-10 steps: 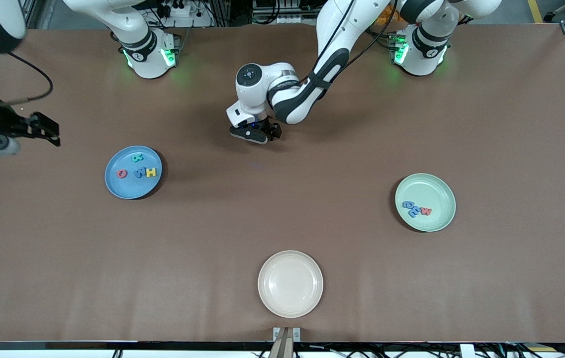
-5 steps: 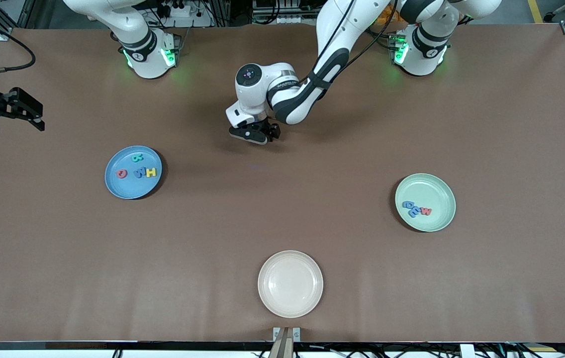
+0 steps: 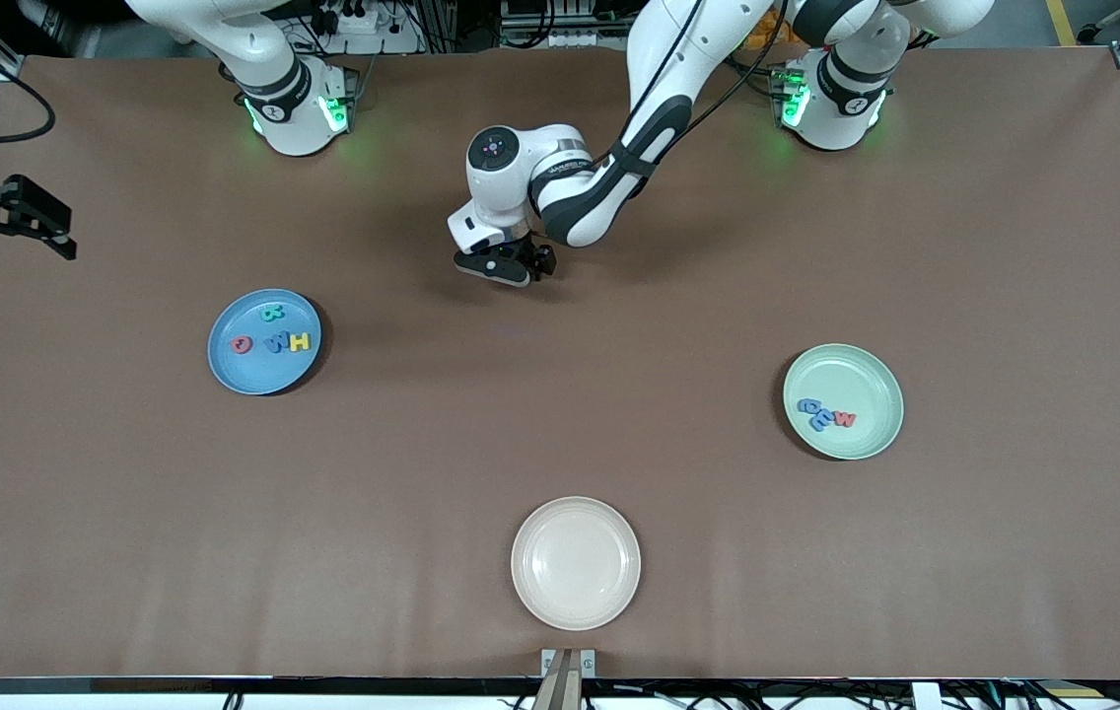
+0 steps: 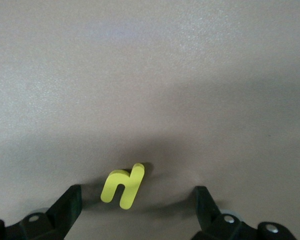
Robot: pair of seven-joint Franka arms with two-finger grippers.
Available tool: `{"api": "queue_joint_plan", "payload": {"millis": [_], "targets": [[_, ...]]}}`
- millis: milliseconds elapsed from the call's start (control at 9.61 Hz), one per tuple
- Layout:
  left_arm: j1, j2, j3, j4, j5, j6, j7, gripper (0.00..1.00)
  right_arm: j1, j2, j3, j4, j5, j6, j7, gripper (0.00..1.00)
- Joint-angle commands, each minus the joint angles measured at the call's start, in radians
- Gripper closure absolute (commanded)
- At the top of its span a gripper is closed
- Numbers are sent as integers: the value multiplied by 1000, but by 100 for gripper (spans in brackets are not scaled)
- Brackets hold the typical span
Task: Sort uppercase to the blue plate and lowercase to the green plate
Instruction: 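Withdraw the right gripper to rest while the left gripper straddles the h, then close the left gripper on the yellow h and lift it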
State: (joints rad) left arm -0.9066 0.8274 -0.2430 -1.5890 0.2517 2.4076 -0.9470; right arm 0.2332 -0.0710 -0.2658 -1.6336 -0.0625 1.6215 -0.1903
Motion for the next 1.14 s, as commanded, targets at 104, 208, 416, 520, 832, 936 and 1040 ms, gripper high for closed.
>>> {"api": "queue_joint_plan", "payload": {"millis": [104,208,416,520,832,936,1040], "targets": [[-15,19,28,23,20,15,-27,0,-55,-27,16,-5,21,-26,-11,0],[-15,19,30,26,20,15,-27,0,-118,-24,80,-3,21,-32,-11,0],[-18,21,36,27,20,15,-27,0,-185,-24,154,-3,21,-32,-11,0],[-27,21,37,26,20,15,-35,0,-224,-23,186,-5,21,-32,-12,0],[-34,22,37,24,38,15,-82,24,-226,-23,191,-6,21,-38,-11,0],[-35,24,37,24,38,15,-87,54,-226,-21,194,-6,21,-37,-11,0],[-37,26,37,24,38,15,-120,68,-227,-18,195,-3,20,-35,-12,0]]}}
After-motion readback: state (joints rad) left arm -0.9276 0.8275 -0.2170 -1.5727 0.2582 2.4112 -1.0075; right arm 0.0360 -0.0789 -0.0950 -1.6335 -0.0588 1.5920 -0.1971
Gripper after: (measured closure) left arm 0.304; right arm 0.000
